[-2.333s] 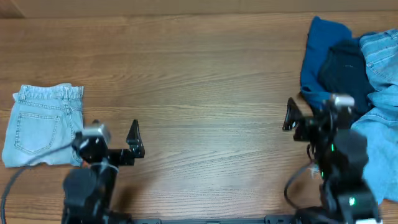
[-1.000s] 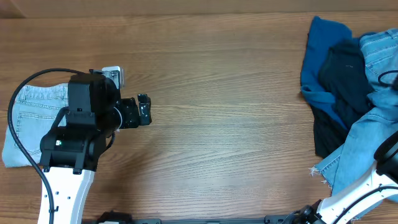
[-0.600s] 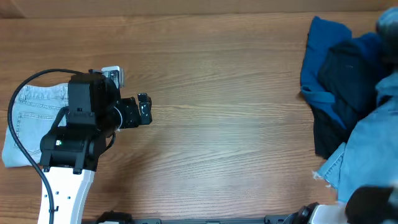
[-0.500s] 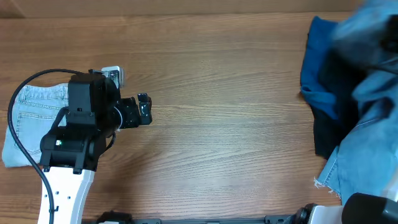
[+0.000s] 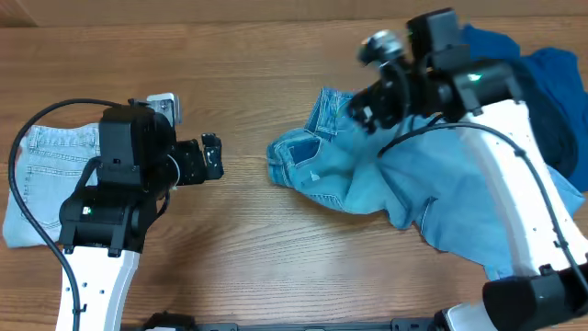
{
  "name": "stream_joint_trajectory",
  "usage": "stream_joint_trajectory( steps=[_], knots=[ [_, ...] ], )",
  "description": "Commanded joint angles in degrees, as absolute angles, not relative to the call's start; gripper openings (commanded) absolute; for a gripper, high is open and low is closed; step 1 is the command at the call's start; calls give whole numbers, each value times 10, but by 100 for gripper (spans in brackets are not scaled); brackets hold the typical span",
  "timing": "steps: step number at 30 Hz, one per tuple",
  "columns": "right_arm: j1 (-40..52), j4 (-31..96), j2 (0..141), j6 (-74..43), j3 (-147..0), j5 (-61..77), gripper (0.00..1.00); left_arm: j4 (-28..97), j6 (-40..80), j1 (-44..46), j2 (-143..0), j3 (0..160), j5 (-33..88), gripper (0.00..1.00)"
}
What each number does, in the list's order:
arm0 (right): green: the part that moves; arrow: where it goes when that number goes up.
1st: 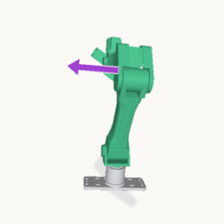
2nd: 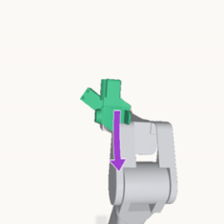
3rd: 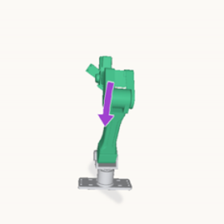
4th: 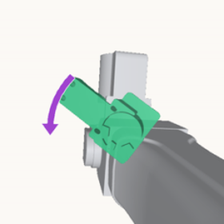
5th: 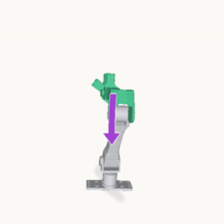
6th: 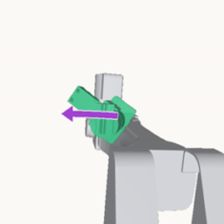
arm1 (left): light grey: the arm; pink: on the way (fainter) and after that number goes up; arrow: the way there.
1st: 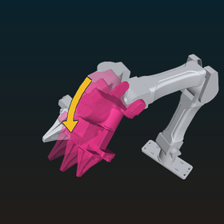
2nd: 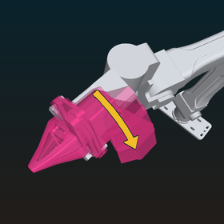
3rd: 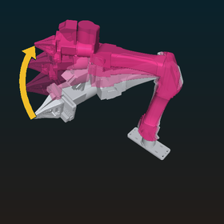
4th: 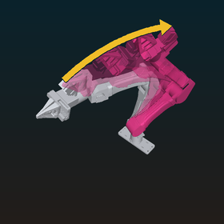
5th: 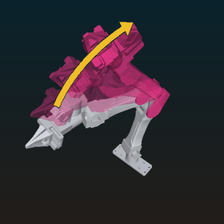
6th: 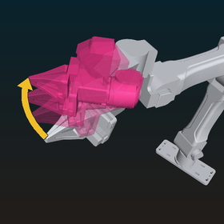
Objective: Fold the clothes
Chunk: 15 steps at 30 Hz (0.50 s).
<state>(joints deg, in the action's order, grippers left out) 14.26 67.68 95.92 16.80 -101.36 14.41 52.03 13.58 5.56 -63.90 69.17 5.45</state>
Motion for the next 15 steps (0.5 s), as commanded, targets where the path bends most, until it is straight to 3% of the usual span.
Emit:
stream_joint_trajectory(
  steps=[1,5,7,9,12,15],
  knots=[
    [75,688,920,61,-1025,26,90,494,143,53,-649,705,46,100],
    [7,770,950,-1,-1016,35,73,427,144,53,-701,705,128,98],
    [-2,790,961,-1,-999,48,75,396,146,57,-750,705,186,99],
    [-3,808,975,-1,-979,52,89,391,155,74,-811,705,240,100],
    [-3,809,987,-1,-966,52,89,383,155,123,-916,705,339,98],
    [-3,807,987,-1,-966,52,89,354,155,152,-973,705,344,97]
  ],
)
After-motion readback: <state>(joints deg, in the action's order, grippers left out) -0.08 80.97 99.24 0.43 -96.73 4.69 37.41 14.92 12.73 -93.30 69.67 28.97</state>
